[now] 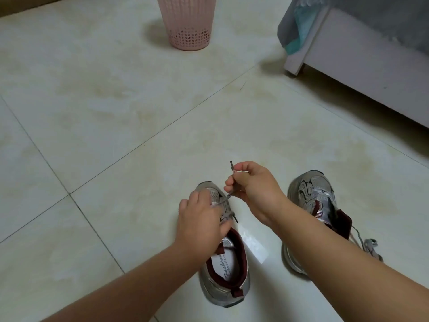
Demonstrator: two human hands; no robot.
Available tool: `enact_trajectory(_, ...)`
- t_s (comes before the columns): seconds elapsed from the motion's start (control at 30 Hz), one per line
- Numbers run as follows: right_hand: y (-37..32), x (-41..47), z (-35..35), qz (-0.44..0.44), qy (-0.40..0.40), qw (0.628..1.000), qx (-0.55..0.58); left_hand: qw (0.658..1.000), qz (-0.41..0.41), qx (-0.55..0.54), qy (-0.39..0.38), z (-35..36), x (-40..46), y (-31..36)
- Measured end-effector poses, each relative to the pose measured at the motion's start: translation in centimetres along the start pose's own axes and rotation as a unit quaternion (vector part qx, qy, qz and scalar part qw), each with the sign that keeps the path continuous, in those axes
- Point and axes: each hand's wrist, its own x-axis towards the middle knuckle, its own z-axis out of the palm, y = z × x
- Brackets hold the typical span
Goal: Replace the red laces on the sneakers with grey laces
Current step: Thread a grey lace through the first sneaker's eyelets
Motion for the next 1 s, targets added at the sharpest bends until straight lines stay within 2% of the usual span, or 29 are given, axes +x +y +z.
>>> enact_trajectory(0.17,0.8,0.4,-0.9,-0.006,0.008,0.999,-0.032,0.999,-0.01,-0.01,-0.044,-0.3,0.6,0.6)
enact_trajectory(0.23,1.0,0.6,-1.6,-0.008,0.016,0.999,-0.042,0.992,-0.012,-0.118,-0.038,-0.6,0.8,0.8)
enact_trajectory(0.27,1.2,0.7,-1.9,-0.01,0.019,0.998,-0.052,0.978,-0.025,-0.197,-0.058,-0.9,0.9,0.9)
enact_trajectory(0.3,1.4,0.7,-2.3,-0.012,0.022,0.998,-0.064,0.952,-0.046,-0.288,-0.093,-1.2,0.9,0.8)
enact_trajectory(0.37,1.9,0.6,-3.0,-0.014,0.024,0.995,-0.093,0.86,-0.119,-0.469,-0.164,-2.2,0.9,0.1)
enact_trajectory(0.4,2.1,0.5,-3.3,-0.016,0.025,0.993,-0.11,0.817,-0.146,-0.526,-0.186,-2.7,0.8,-0.4)
enact_trajectory(0.43,2.3,0.3,-3.6,-0.019,0.027,0.991,-0.128,0.797,-0.165,-0.548,-0.195,-3.0,0.8,-1.0)
enact_trajectory(0.53,3.1,-0.2,-4.3,-0.039,0.016,0.98,-0.196,0.817,-0.222,-0.517,-0.123,-3.2,0.8,-3.0)
enact_trajectory(0.6,3.6,-0.7,-4.6,-0.061,-0.009,0.957,-0.283,0.818,-0.286,-0.493,-0.069,-2.9,0.6,-4.3)
enact_trajectory(0.67,4.3,-1.1,-4.8,-0.084,-0.037,0.921,-0.38,0.856,-0.319,-0.405,-0.024,-2.4,-0.2,-5.4)
enact_trajectory(0.73,5.0,-1.6,-4.9,-0.117,-0.058,0.884,-0.448,0.914,-0.267,-0.303,0.036,-2.2,-1.1,-5.4)
enact_trajectory(0.8,5.7,-1.8,-5.0,-0.155,-0.066,0.854,-0.492,0.949,-0.158,-0.266,0.061,-2.3,-1.7,-3.9)
enact_trajectory(0.9,6.2,-1.8,-5.0,-0.194,-0.061,0.823,-0.531,0.97,-0.06,-0.234,0.016,-1.7,-2.2,-0.6)
enact_trajectory(1.0,6.4,-1.5,-5.0,-0.207,-0.056,0.802,-0.558,0.981,-0.053,-0.183,-0.035,-0.6,-2.0,1.7)
